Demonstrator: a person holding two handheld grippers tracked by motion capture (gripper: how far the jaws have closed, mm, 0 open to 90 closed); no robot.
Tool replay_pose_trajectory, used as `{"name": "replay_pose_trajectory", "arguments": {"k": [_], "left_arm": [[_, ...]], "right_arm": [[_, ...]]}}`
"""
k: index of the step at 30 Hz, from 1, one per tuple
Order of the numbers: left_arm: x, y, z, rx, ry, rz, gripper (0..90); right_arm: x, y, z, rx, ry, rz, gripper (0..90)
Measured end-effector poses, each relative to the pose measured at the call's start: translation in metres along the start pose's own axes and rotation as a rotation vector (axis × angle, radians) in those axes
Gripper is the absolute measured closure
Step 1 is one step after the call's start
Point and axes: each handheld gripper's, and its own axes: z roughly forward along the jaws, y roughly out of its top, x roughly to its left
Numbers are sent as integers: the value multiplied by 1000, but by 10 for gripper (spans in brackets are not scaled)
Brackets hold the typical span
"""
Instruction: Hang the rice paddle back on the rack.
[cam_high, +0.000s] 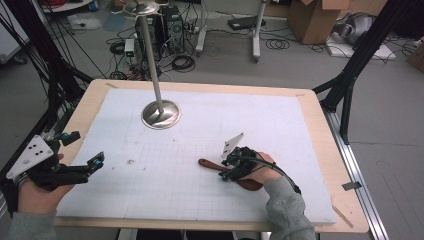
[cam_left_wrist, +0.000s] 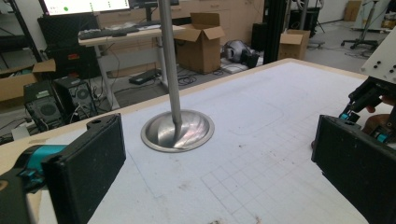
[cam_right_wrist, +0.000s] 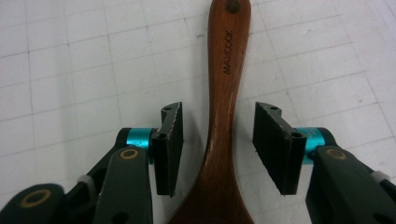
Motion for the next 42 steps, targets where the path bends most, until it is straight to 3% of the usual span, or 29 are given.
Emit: {"name": "replay_pose_trajectory", "arguments": {"k": [15,26,35,42], "left_arm": [[0,1,-2,-3,2,-2,33],[0,1,-2,-5,2,0,33],[0,1,-2,-5,3,-2,33],[1,1,-2,-5,2,-1,33]], "right_arm": [[0,-1,-3,29,8,24,640],[3,3,-4,64,-12,12,736],[0,3,-4,59,-4,11,766],[-4,0,-7,34,-45,41,769]]}}
